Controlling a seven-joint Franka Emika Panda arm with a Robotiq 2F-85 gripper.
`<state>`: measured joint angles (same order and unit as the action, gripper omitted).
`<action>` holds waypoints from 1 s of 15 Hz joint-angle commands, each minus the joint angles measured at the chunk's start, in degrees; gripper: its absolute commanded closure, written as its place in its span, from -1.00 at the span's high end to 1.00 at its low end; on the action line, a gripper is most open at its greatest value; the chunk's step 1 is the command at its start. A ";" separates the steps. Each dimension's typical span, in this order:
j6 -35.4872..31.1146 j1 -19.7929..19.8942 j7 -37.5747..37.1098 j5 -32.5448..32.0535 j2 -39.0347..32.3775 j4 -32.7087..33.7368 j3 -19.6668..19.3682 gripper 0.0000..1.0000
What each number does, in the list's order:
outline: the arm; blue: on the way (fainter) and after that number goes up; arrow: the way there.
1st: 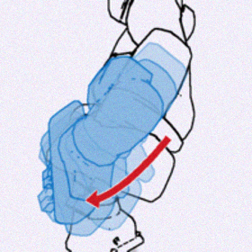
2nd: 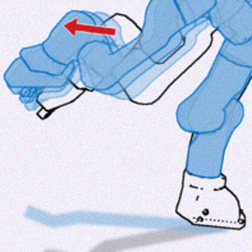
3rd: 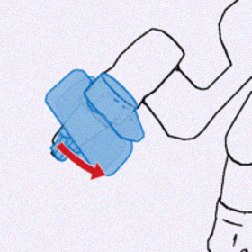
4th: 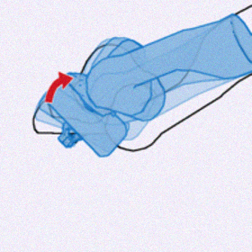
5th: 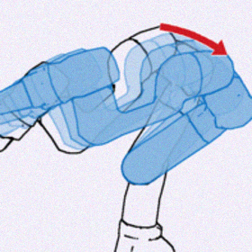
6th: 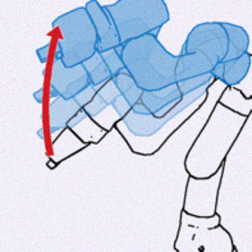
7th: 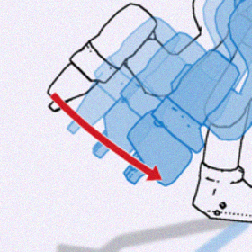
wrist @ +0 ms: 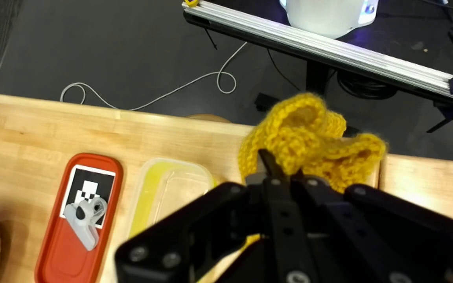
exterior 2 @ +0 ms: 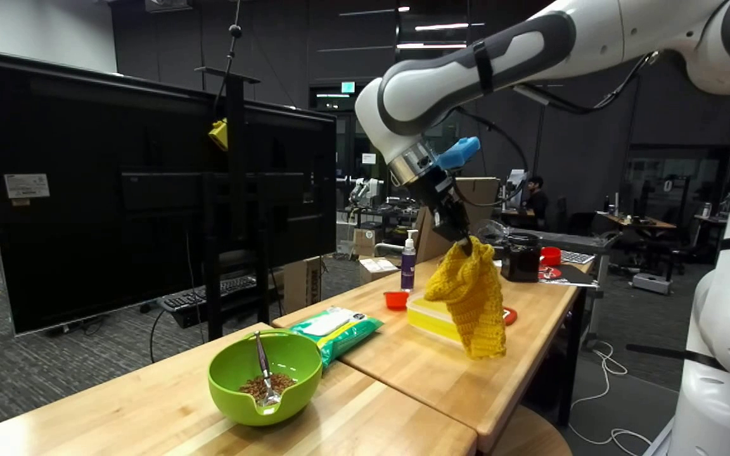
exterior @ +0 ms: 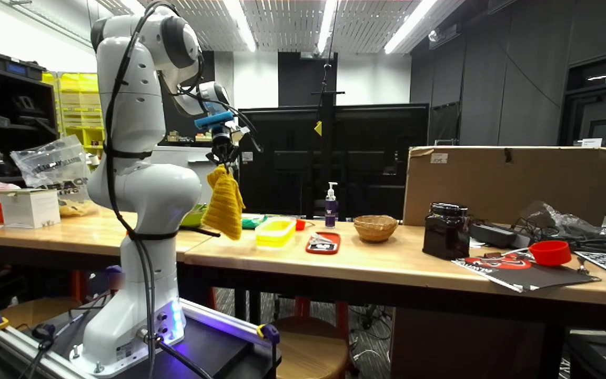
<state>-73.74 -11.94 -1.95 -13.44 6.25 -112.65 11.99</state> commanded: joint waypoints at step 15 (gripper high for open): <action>-50.00 -3.73 2.35 10.57 -11.01 -16.06 3.85 -0.98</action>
<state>-119.23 -15.12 -1.44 -6.36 -2.57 -129.18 15.21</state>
